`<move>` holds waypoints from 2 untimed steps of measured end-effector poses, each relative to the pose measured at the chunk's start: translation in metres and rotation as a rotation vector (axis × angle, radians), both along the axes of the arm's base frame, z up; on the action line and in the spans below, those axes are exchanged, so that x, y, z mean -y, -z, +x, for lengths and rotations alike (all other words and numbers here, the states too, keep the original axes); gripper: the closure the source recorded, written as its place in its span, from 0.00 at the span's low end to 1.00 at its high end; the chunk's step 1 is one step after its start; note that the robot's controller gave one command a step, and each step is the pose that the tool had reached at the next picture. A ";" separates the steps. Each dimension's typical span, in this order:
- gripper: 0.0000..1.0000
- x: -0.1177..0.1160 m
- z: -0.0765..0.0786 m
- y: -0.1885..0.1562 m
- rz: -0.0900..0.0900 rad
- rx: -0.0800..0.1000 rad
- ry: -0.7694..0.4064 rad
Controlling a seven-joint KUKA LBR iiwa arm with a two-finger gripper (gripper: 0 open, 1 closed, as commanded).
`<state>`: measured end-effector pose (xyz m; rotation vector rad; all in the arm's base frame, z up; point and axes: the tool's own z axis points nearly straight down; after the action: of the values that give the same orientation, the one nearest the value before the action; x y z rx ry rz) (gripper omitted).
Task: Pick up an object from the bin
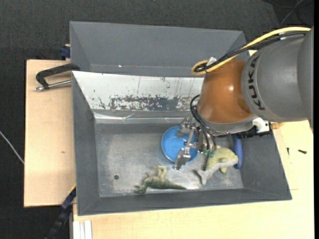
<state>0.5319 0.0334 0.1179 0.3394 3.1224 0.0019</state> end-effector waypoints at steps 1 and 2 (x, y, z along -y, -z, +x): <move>0.00 0.016 -0.013 0.041 0.000 -0.006 0.061; 1.00 0.013 -0.010 0.036 0.003 0.005 0.057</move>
Offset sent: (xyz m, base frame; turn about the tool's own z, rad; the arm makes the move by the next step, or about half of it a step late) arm -0.0123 -0.0163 -0.0390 0.0608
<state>0.5222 0.0200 0.0822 0.4282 3.1071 0.0080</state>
